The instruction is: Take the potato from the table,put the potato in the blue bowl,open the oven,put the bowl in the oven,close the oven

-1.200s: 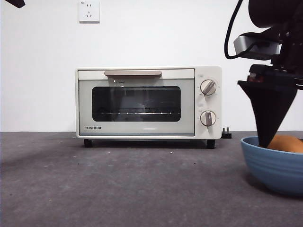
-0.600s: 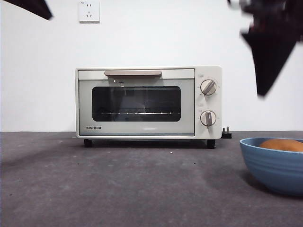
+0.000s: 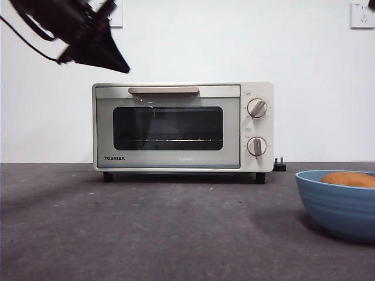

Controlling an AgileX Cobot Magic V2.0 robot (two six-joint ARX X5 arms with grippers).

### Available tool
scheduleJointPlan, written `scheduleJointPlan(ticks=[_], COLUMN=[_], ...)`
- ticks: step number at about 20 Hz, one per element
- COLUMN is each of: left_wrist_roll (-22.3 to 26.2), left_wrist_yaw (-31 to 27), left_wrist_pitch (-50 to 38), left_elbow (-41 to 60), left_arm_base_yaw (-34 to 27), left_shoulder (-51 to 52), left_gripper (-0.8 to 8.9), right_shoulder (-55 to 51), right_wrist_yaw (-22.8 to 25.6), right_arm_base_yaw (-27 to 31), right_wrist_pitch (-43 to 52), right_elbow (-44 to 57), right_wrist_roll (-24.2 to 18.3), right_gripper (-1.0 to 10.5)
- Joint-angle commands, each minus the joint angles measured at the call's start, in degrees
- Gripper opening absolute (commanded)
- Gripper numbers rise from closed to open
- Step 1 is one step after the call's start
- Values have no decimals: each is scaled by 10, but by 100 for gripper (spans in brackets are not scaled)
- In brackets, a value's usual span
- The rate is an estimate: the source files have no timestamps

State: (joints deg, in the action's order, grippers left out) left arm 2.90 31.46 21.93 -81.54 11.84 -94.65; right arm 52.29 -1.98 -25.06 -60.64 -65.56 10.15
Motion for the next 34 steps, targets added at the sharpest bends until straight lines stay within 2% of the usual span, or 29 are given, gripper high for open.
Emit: scheduleJointPlan(ticks=[1, 8, 12, 17, 19, 21, 24, 30, 34], left_wrist_roll=[-3, 22, 33, 52, 54, 73, 82, 76, 76], left_wrist_yaw=[21, -27, -80, -82, -80, -88, -103, -106, -120], left_wrist_pitch=[-4, -8, -23, 22, 50, 77, 108, 132, 108], left_elbow=[-43, -85, -85, -85, -85, -85, -85, -78, -40], left_arm_base_yaw=[11, 31, 37, 40, 47, 58, 80, 91, 91], left_shoulder=[-29, -94, -120, -123, -123, -123, -123, -123, -101], left_gripper=[-6, -6, -6, -6, -6, -6, -6, -6, -6], right_shoulder=[-17, -40, -50, -57, -57, -63, -96, -184, -225], right_wrist_yaw=[-1, 5, 5, 8, 24, 27, 31, 59, 59], right_arm_base_yaw=[0, 0, 0, 0, 0, 0, 0, 0, 0], right_wrist_pitch=[-19, -51, -66, -68, -68, -67, -74, -136, -161], right_elbow=[0, 0, 0, 0, 0, 0, 0, 0, 0], right_wrist_roll=[19, 37, 39, 47, 47, 52, 78, 111, 133], right_gripper=[-8, -7, -7, -7, -8, -8, -8, -7, -8])
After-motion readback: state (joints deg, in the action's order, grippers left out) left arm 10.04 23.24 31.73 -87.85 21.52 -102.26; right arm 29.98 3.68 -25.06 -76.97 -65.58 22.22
